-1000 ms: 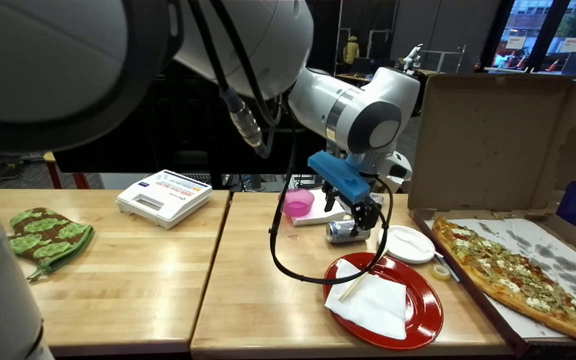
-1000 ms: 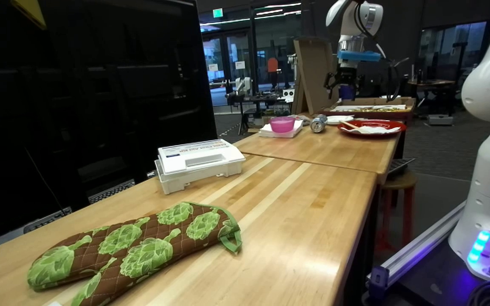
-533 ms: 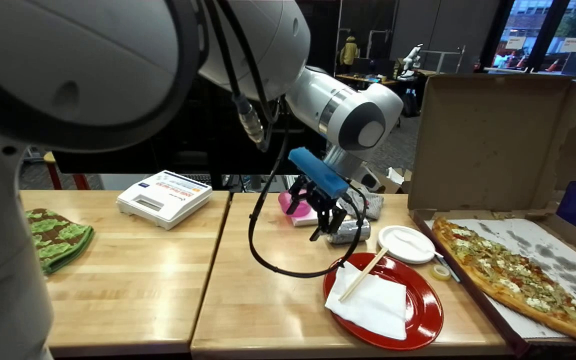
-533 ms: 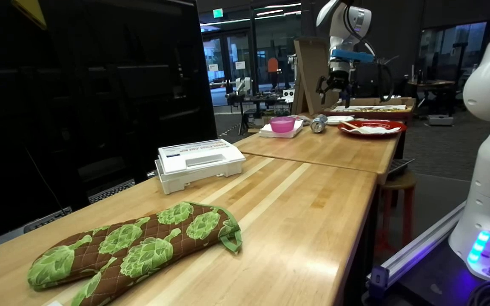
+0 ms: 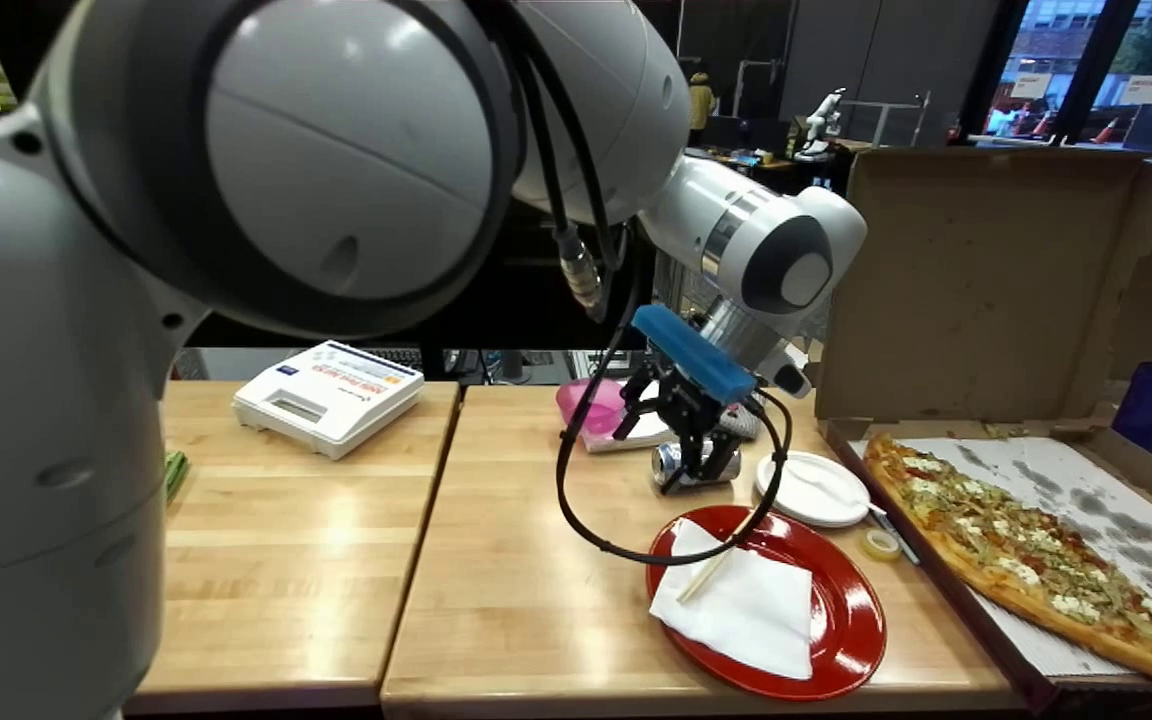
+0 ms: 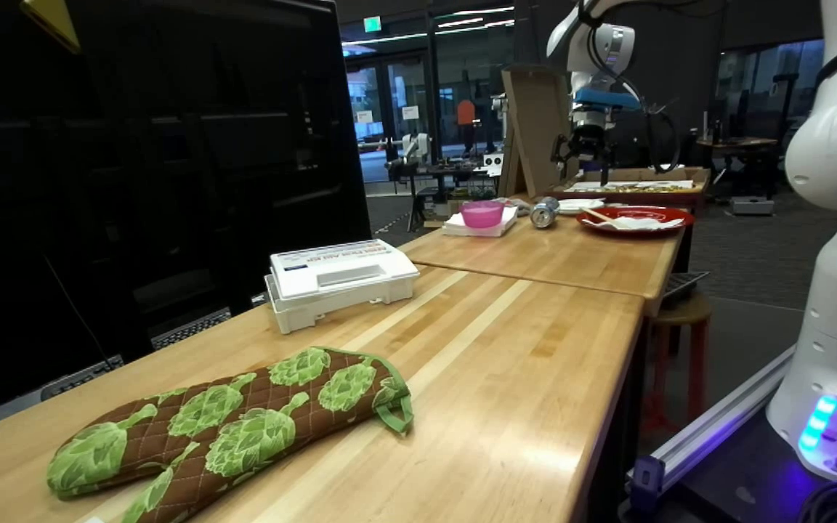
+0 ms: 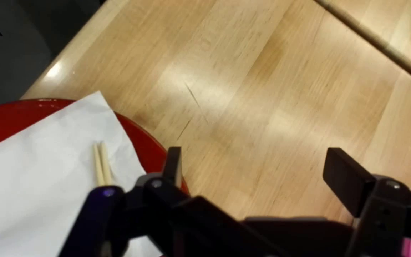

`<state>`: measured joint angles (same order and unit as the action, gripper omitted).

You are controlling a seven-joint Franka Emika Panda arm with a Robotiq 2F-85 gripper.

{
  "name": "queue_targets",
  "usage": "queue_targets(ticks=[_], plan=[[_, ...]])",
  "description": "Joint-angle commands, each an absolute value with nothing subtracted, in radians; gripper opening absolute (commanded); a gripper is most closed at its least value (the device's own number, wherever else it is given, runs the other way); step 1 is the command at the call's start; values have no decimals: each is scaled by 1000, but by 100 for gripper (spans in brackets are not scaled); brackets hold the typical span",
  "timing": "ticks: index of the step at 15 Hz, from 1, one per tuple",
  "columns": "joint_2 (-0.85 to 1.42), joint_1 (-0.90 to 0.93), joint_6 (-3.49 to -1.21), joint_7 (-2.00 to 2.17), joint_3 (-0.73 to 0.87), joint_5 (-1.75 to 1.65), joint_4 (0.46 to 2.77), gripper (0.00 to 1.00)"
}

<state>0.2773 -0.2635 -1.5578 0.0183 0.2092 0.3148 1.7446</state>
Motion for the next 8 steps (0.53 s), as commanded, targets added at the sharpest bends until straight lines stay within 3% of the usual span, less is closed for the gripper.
queue_targets(ticks=[1,8], plan=[[346,-303,-1603,30,225,370,1679,100],[363,-328,-1875,6,240,323,1746,100]])
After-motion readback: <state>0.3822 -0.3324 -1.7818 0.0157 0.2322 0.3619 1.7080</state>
